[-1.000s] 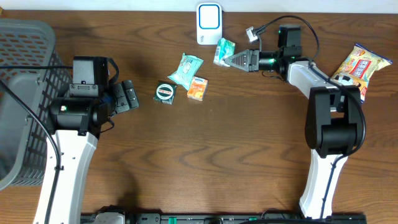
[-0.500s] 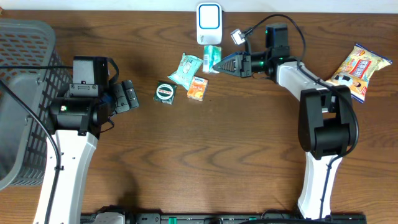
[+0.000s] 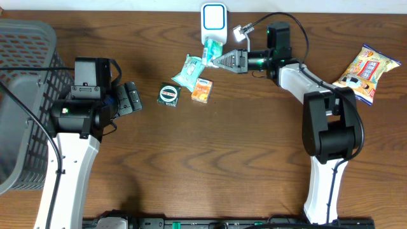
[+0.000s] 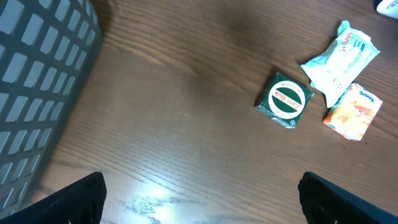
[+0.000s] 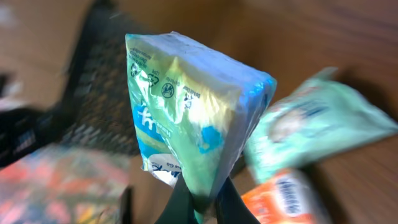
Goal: Scan the item barcode
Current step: 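Hold the small green pack up to the scanner with the right gripper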
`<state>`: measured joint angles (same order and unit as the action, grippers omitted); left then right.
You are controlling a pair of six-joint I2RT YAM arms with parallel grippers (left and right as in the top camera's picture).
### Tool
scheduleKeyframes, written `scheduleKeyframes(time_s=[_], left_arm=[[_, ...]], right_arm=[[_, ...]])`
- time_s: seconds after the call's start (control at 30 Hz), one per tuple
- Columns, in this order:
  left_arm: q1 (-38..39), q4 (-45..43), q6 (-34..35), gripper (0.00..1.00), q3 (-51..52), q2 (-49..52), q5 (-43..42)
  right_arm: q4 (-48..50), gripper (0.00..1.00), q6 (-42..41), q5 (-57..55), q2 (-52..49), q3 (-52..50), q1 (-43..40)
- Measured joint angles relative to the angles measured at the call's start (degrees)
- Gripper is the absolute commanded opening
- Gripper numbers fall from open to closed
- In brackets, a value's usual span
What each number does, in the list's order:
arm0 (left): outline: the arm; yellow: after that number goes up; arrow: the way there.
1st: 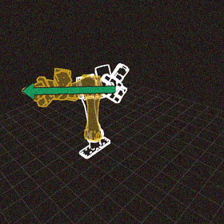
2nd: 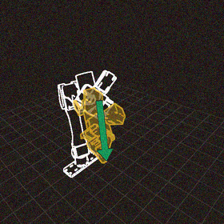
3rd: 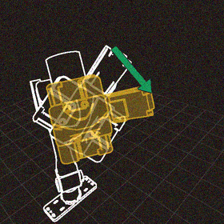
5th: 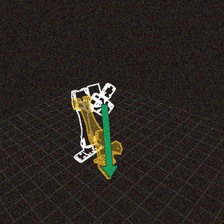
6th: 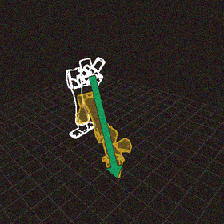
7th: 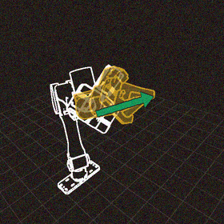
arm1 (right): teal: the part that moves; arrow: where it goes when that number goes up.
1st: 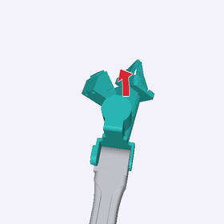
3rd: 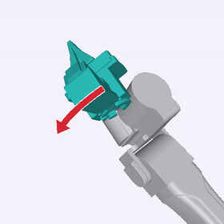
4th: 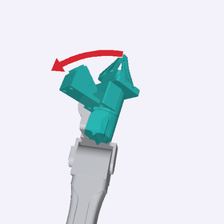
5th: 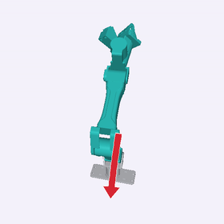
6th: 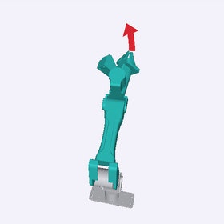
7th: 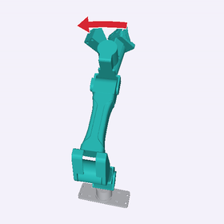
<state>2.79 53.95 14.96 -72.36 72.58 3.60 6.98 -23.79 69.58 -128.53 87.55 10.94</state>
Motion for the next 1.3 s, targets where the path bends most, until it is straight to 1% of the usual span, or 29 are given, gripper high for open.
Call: scheduleKeyframes(time_s=[0.1,0.2,0.27,0.3,0.37,0.43,0.5,0.53,0.6,0.7,0.73,0.87,0.97,1.1,1.3], left_arm=[[0.0,0.0,0.0,0.98,0.0,0.0,0.0],[0.0,0.0,0.0,0.97,0.0,0.0,0.0],[0.0,0.0,0.0,0.97,0.0,0.0,0.0],[0.0,0.0,0.0,0.98,0.0,0.0,0.0],[0.0,0.0,0.0,0.98,0.0,0.0,0.0],[0.0,0.0,0.0,0.98,0.0,0.0,0.0],[0.0,0.0,0.0,0.98,0.0,0.0,0.0],[0.0,0.0,0.0,0.98,0.0,0.0,0.0],[0.0,0.0,0.0,0.98,0.0,0.0,0.0],[0.0,0.0,0.0,0.97,0.0,0.0,0.0],[0.0,0.0,0.0,0.98,0.0,0.0,0.0],[0.0,0.0,0.0,0.98,0.0,0.0,0.0],[0.0,0.0,0.0,0.98,0.0,0.0,0.0],[0.0,0.0,0.0,0.97,0.0,0.0,0.0],[0.0,0.0,0.0,0.98,0.0,0.0,0.0]], right_arm=[[-5.4,0.01,-0.3,-8.9,0.0,1.7,0.4],[-16.8,0.01,2.7,-19.2,0.0,7.0,0.5],[-27.5,0.02,7.1,-29.0,0.0,13.4,0.6],[-30.9,0.01,9.3,-33.5,0.0,16.1,0.8],[-35.1,0.01,13.5,-42.5,0.0,21.3,1.4],[-36.7,0.01,18.6,-53.5,0.3,25.6,2.9],[-34.7,0.01,25.3,-64.8,0.9,27.9,5.3],[-33.8,0.01,27.0,-67.4,1.0,28.1,6.1],[-30.0,0.01,33.4,-74.0,1.2,28.5,8.6],[-24.6,0.01,40.5,-79.0,1.2,28.5,11.6],[-20.9,0.01,43.1,-80.3,0.9,28.5,12.5],[-12.4,0.01,49.9,-82.5,-0.6,28.9,13.6],[-9.3,0.01,55.4,-83.7,-3.5,29.0,13.5],[-10.4,0.01,59.8,-84.5,-7.8,29.0,13.4],[-12.9,0.01,62.1,-84.7,-9.6,28.8,13.2]])
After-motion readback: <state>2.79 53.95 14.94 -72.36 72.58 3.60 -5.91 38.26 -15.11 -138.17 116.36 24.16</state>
